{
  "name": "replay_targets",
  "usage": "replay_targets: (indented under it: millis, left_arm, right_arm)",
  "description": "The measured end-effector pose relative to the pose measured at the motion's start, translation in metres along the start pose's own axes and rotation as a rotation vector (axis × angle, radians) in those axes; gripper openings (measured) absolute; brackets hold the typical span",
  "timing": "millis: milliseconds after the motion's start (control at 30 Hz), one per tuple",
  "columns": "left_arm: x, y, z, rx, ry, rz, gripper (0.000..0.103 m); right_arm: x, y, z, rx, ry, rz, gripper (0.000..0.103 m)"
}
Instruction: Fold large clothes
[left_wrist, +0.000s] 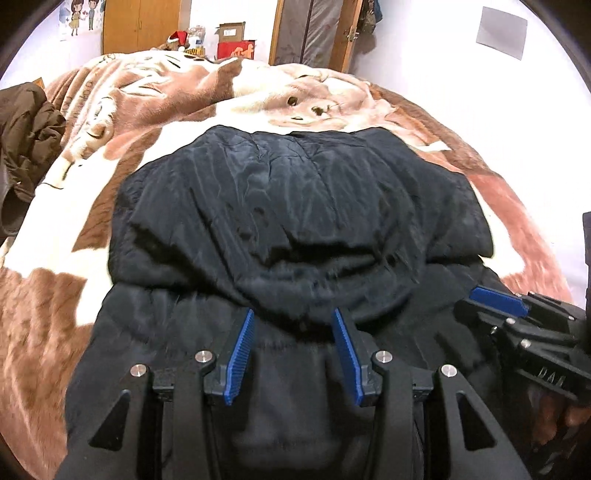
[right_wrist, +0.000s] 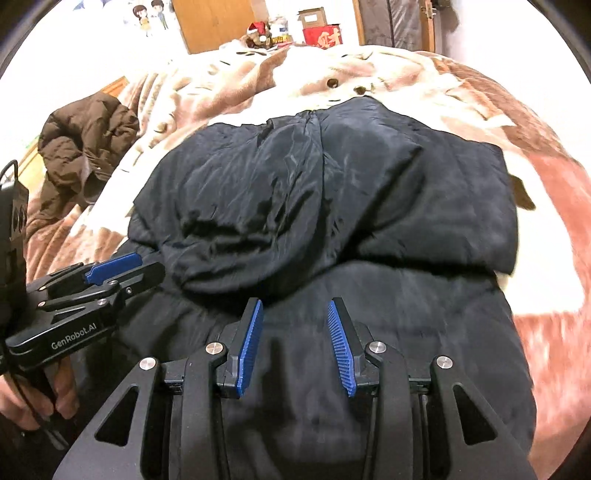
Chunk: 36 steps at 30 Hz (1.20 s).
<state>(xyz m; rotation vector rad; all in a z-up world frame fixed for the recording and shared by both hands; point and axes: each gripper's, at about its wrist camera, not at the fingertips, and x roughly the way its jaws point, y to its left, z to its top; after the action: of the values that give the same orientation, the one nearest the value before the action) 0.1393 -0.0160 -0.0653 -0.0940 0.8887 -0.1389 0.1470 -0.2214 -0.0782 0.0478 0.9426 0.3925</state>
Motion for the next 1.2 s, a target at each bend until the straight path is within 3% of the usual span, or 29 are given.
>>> replay_targets:
  millis: [67,133,367,533,600,700,900,1200]
  left_arm:
    - [-0.013,0.002,-0.009,0.004,-0.006,-0.003,0.046]
    - [-0.024,0.005,-0.017,0.009,-0.013,0.001,0.046]
    - [-0.059,0.029,-0.04,-0.007,-0.041,0.035,0.046]
    - [-0.079,0.063,-0.058,-0.059,-0.054,0.082,0.057]
    - [-0.083,0.08,-0.062,-0.09,-0.053,0.113,0.059]
    - [-0.085,0.105,-0.069,-0.142,-0.044,0.152,0.061]
    - [-0.071,0.132,-0.081,-0.176,0.021,0.182,0.064]
    - [-0.06,0.133,-0.114,-0.252,0.089,0.105,0.064]
  right_arm:
    - [-0.013,-0.002,-0.01,0.007,-0.003,0.001,0.039]
    - [-0.021,-0.004,-0.017,0.014,-0.002,0.001,0.048]
    - [-0.05,-0.032,-0.048,0.077,-0.014,-0.033,0.049]
    - [-0.066,-0.064,-0.062,0.147,-0.025,-0.083,0.049]
    - [-0.071,-0.08,-0.068,0.184,-0.029,-0.11,0.05]
    - [-0.078,-0.104,-0.076,0.242,-0.029,-0.144,0.059]
    - [-0.072,-0.136,-0.092,0.373,0.02,-0.13,0.06]
    - [-0.07,-0.138,-0.102,0.395,0.039,-0.146,0.06]
